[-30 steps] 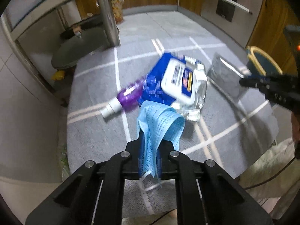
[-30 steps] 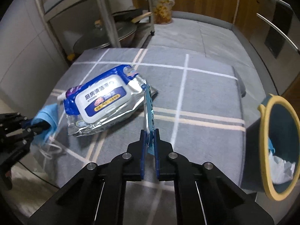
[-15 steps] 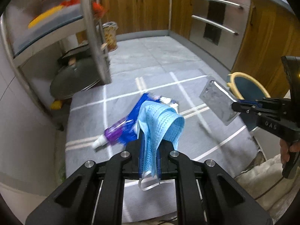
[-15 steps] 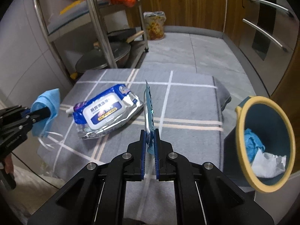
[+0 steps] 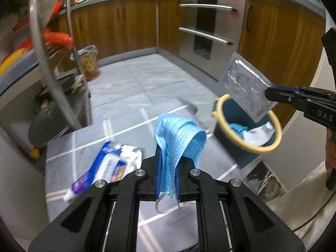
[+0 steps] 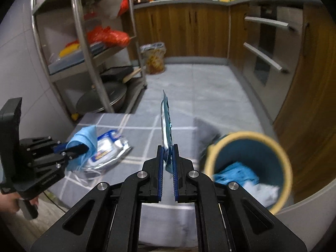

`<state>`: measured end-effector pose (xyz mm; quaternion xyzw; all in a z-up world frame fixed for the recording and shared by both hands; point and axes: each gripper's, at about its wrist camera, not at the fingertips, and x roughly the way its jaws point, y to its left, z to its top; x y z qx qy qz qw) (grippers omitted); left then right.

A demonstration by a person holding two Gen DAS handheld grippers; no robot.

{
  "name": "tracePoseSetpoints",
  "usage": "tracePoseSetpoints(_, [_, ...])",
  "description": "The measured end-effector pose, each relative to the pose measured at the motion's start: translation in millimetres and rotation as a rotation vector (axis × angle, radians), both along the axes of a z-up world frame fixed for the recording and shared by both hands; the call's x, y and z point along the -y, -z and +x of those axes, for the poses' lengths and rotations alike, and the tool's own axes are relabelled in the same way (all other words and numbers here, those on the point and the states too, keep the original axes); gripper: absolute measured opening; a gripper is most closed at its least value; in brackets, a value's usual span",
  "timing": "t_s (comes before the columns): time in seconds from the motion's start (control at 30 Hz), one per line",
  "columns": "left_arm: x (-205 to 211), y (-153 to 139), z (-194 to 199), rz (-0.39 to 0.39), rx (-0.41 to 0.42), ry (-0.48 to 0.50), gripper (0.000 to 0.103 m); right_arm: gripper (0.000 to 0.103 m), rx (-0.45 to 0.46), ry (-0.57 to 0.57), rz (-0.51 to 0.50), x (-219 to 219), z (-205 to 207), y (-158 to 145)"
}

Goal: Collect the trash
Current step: 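Carry the mask and blister pack with both grippers over the teal bin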

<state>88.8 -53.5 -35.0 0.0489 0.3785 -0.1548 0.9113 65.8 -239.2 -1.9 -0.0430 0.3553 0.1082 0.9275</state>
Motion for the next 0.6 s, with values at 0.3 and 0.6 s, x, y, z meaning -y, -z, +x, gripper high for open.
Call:
tracePoseSetpoints(0.3, [81.5,-13.9,12.1,-0.063,0.025,0.141,0.01,0.009,-0.038,0.219,0.085,97.6,8.0,21.8])
tracePoseSetpoints(0.6, [138.7,6.1,34.8,-0.056,-0.006,0.213,0.01,0.009,-0.088,0.329,0.117,154.9,14.0,45.9])
